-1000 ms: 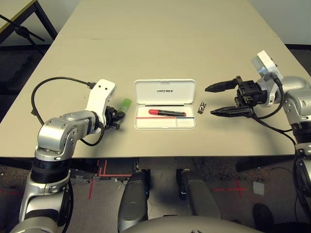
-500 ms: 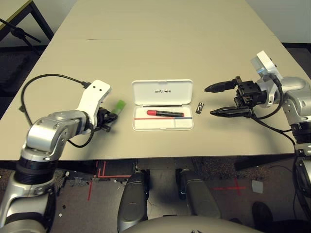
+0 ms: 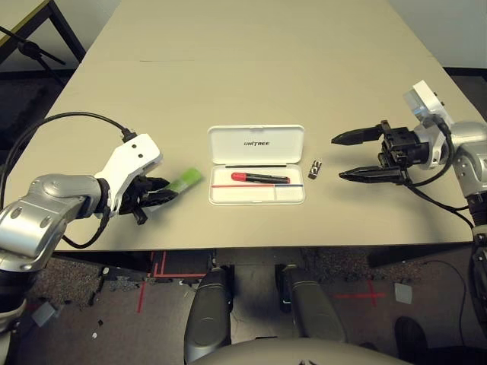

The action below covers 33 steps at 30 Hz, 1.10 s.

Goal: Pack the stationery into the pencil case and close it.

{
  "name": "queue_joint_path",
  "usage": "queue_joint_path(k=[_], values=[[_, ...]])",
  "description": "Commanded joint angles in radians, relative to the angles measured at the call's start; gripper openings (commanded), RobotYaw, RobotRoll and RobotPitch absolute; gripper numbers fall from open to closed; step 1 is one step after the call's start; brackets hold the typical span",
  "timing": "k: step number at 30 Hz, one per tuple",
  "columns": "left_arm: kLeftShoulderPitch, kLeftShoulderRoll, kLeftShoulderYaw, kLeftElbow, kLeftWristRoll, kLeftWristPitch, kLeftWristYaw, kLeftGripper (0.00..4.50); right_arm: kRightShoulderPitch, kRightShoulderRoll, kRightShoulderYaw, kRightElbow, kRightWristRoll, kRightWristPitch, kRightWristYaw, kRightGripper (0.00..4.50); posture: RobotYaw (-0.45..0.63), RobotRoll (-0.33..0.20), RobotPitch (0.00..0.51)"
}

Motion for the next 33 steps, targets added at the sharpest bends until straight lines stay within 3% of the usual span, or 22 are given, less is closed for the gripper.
queue_joint_path(k=[1,6,17,33], values=[[-0.045,-0.005,-0.051,-0.031,0.009,-0.084,-0.08,1.11,0.021,-0.008,-0.022,0.008,-0.007,-0.001,0.004,4.5,0.05,0.0,0.201],[-0.164,-0.081,-0.162,-0.033,0.033,-0.091,-0.103,1.11,0.029,-0.016,-0.034,0.002,-0.008,0.006,-0.004,4.5,0.04,0.0,0.197],[-0.399,-0.286,-0.413,0.166,0.236,-0.218,-0.147,1.11,0.035,-0.006,-0.05,-0.023,-0.01,0.019,-0.04,4.5,0.0,0.0,0.193],[-0.414,-0.358,-0.435,0.267,0.33,-0.313,-0.206,1.11,0.068,-0.002,-0.073,-0.102,0.018,0.131,-0.102,4.5,-0.01,0.0,0.195]])
